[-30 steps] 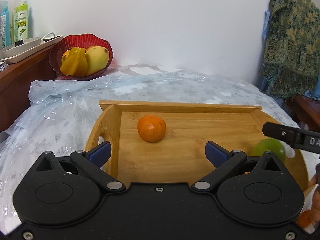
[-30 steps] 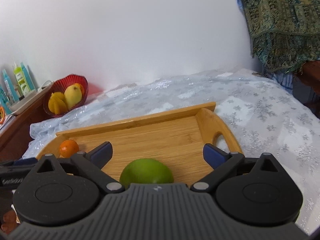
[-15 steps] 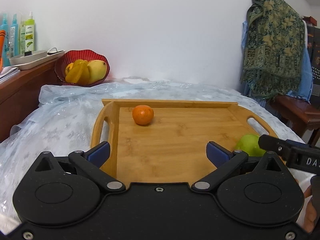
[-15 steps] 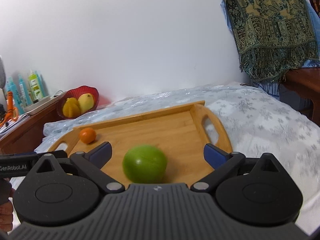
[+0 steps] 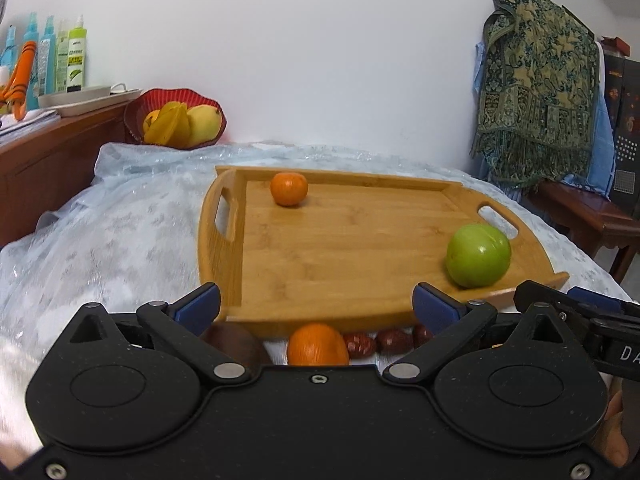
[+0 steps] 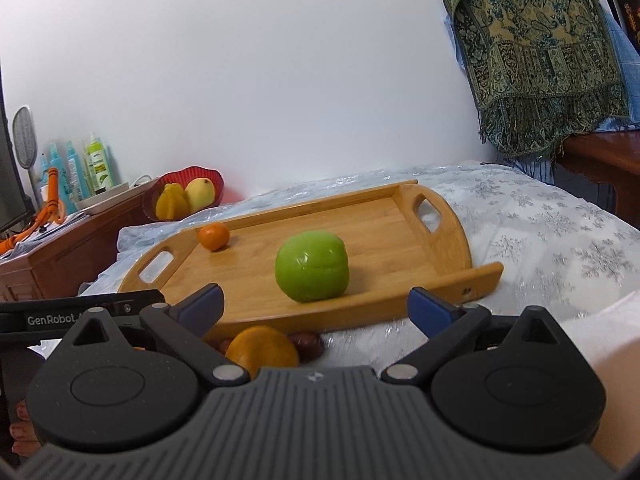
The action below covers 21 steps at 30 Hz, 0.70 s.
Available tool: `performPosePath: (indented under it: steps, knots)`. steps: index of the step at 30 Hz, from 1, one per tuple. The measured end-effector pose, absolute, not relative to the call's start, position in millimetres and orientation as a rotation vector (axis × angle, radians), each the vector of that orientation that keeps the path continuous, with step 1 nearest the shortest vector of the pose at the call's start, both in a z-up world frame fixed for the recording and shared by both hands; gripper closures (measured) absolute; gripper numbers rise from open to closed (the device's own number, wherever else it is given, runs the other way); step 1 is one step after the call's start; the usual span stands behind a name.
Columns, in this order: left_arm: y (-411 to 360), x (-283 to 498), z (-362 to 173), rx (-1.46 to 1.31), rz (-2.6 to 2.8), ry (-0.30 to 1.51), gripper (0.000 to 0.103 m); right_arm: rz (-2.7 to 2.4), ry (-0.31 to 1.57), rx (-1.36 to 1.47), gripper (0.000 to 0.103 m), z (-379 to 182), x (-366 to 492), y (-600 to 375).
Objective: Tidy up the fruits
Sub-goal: 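Withdraw both grippers from the tray back toward the remaining fruits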
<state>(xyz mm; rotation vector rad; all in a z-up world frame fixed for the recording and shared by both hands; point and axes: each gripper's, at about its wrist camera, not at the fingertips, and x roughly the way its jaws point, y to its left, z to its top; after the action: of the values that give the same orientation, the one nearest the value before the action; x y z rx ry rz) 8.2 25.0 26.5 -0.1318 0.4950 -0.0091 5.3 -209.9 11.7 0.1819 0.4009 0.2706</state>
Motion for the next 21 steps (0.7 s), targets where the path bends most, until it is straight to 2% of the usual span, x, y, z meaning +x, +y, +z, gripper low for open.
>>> performPosePath:
  steps: [17, 19, 21]
  knots:
    - [38, -23, 15, -0.063, 0.062, 0.456, 0.001, 0.271, 0.361, 0.003, 0.0, -2, -12, -178]
    - [43, -22, 11, -0.075, 0.078, 0.469, 0.001, 0.276, 0.35, -0.029, 0.001, -4, -14, -172]
    - [48, -21, 8, -0.085, 0.087, 0.484, 0.001, 0.285, 0.35, -0.051, 0.007, -6, -14, -167]
